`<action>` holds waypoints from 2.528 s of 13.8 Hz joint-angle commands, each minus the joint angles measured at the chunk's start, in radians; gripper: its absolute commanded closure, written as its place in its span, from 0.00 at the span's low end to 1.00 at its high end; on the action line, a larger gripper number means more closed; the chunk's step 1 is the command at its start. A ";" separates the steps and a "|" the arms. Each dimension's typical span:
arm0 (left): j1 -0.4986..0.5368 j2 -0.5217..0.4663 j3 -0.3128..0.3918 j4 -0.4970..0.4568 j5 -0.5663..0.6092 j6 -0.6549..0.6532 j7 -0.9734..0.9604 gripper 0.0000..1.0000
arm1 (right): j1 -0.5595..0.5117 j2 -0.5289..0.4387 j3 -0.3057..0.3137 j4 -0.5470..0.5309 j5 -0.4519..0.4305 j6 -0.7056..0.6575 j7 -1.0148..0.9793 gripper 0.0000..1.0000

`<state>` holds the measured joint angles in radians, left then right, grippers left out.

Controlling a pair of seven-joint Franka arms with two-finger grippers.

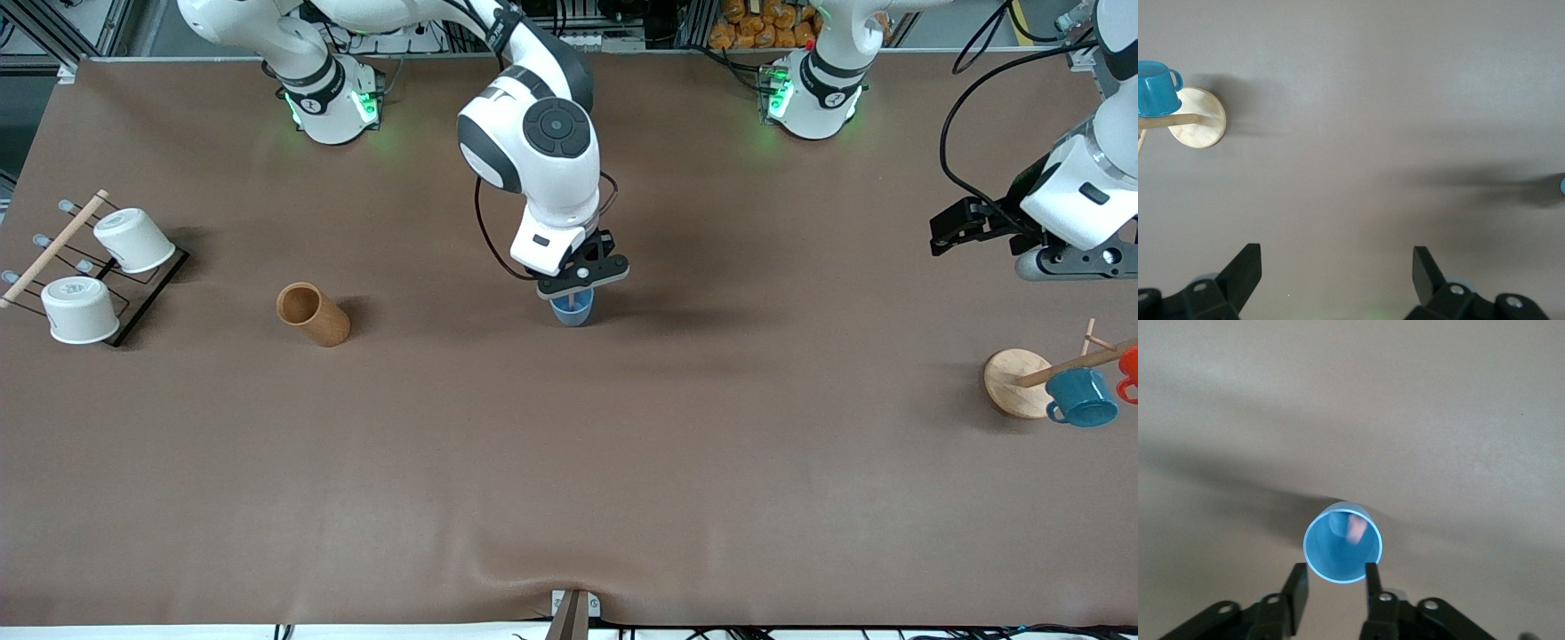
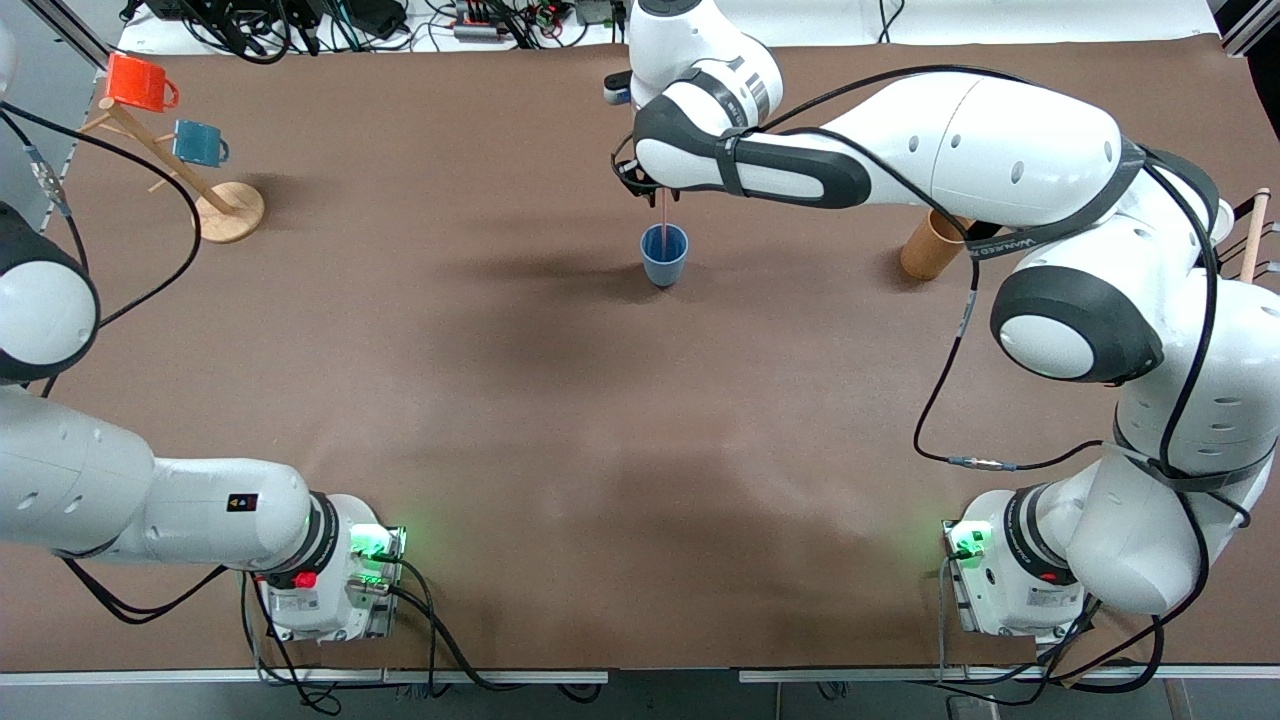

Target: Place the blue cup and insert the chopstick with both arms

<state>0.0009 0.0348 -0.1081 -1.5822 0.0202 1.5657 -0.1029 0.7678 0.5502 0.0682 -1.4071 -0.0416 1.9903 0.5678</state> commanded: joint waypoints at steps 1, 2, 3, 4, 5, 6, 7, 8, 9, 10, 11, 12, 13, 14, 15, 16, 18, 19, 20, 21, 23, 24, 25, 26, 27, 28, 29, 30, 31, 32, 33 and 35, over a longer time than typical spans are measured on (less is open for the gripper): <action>0.010 -0.019 -0.005 -0.018 -0.016 0.013 0.011 0.00 | 0.016 -0.016 -0.008 0.007 -0.017 -0.011 0.050 0.00; 0.010 -0.019 -0.004 -0.018 -0.017 0.013 0.011 0.00 | 0.015 -0.030 -0.008 0.008 -0.017 -0.022 0.052 0.00; 0.010 -0.019 -0.004 -0.016 -0.019 0.013 0.011 0.00 | 0.013 -0.044 -0.010 0.010 -0.017 -0.036 0.056 0.00; 0.010 -0.019 -0.004 -0.016 -0.019 0.013 0.011 0.00 | 0.011 -0.067 -0.010 0.013 -0.015 -0.053 0.061 0.00; 0.010 -0.019 -0.004 -0.016 -0.019 0.013 0.011 0.00 | 0.007 -0.091 -0.011 0.013 -0.015 -0.070 0.064 0.00; 0.010 -0.021 -0.002 -0.016 -0.019 0.013 0.011 0.00 | -0.001 -0.113 -0.013 0.014 -0.015 -0.090 0.064 0.00; 0.011 -0.022 -0.001 -0.016 -0.019 0.013 0.011 0.00 | -0.010 -0.133 -0.015 0.014 -0.015 -0.108 0.052 0.00; 0.011 -0.024 -0.001 -0.015 -0.019 0.013 0.011 0.00 | -0.034 -0.151 -0.015 0.014 -0.015 -0.129 0.044 0.00; 0.013 -0.026 -0.001 -0.013 -0.019 0.013 0.011 0.00 | -0.062 -0.165 -0.015 0.013 -0.015 -0.154 0.008 0.00; 0.022 -0.026 -0.001 -0.013 -0.019 0.013 0.011 0.00 | -0.094 -0.182 -0.015 0.014 -0.017 -0.172 -0.061 0.00; 0.027 -0.026 -0.002 -0.012 -0.019 0.013 0.011 0.00 | -0.135 -0.193 -0.015 0.013 -0.015 -0.186 -0.115 0.00; 0.027 -0.026 -0.001 -0.010 -0.019 0.011 0.011 0.00 | -0.180 -0.205 -0.015 0.011 -0.015 -0.203 -0.156 0.00; 0.027 -0.024 -0.001 -0.009 -0.019 0.013 0.011 0.00 | -0.212 -0.220 -0.019 0.004 -0.015 -0.221 -0.175 0.00; 0.027 -0.024 -0.001 -0.005 -0.019 0.011 0.012 0.00 | -0.220 -0.229 -0.053 0.000 -0.014 -0.241 -0.183 0.00; 0.027 -0.021 -0.002 0.005 -0.013 0.011 0.012 0.00 | -0.231 -0.239 -0.070 0.000 -0.014 -0.278 -0.190 0.00; 0.027 -0.018 -0.002 0.011 -0.011 0.008 0.012 0.00 | -0.258 -0.255 -0.073 0.000 -0.014 -0.315 -0.194 0.00; 0.027 -0.015 -0.001 0.011 -0.011 0.008 0.012 0.00 | -0.341 -0.303 -0.070 -0.029 -0.011 -0.358 -0.195 0.00; 0.027 -0.015 -0.002 0.011 -0.011 0.008 0.012 0.00 | -0.390 -0.338 -0.064 -0.053 -0.009 -0.366 -0.209 0.00; 0.027 -0.015 -0.002 0.011 -0.011 0.008 0.012 0.00 | -0.424 -0.381 -0.064 -0.076 -0.009 -0.369 -0.254 0.00; 0.027 -0.015 -0.002 0.010 -0.011 0.008 0.012 0.00 | -0.455 -0.419 -0.065 -0.090 -0.009 -0.392 -0.320 0.00; 0.027 -0.013 -0.002 0.010 -0.011 0.008 0.012 0.00 | -0.545 -0.466 -0.065 -0.089 -0.011 -0.453 -0.431 0.00; 0.027 -0.013 -0.002 0.010 -0.011 0.008 0.012 0.00 | -0.594 -0.487 -0.065 -0.090 -0.009 -0.479 -0.492 0.00; 0.027 -0.013 -0.002 0.010 -0.011 0.008 0.012 0.00 | -0.646 -0.502 -0.065 -0.090 -0.009 -0.504 -0.549 0.00; 0.025 -0.013 -0.002 0.010 -0.011 0.008 0.012 0.00 | -0.698 -0.519 -0.068 -0.090 0.000 -0.513 -0.604 0.00; 0.027 -0.013 -0.002 0.010 -0.011 0.008 0.012 0.00 | -0.747 -0.533 -0.070 -0.092 0.012 -0.516 -0.656 0.00; 0.027 -0.013 -0.002 0.010 -0.011 0.008 0.012 0.00 | -0.790 -0.544 -0.071 -0.090 0.020 -0.528 -0.702 0.00; 0.027 -0.013 -0.002 0.010 -0.011 0.008 0.012 0.00 | -0.818 -0.553 -0.073 -0.089 0.026 -0.554 -0.716 0.00; 0.027 -0.013 -0.002 0.010 -0.011 0.008 0.012 0.00 | -0.828 -0.571 -0.076 -0.089 0.037 -0.576 -0.714 0.00; 0.027 -0.012 -0.002 0.010 -0.011 0.008 0.012 0.00 | -0.825 -0.587 -0.090 -0.089 0.037 -0.591 -0.704 0.00; 0.025 -0.012 -0.002 0.010 -0.009 0.010 0.012 0.00 | -0.815 -0.596 -0.112 -0.089 0.039 -0.603 -0.701 0.00; 0.027 -0.012 -0.002 0.010 -0.009 0.010 0.012 0.00 | -0.803 -0.598 -0.131 -0.089 0.040 -0.607 -0.677 0.00; 0.027 -0.012 -0.002 0.010 -0.009 0.010 0.012 0.00 | -0.777 -0.598 -0.145 -0.089 0.040 -0.623 -0.597 0.00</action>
<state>0.0193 0.0302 -0.1064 -1.5722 0.0201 1.5715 -0.1029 -0.0444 -0.0230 -0.0544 -1.4646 -0.0148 1.3739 -0.1007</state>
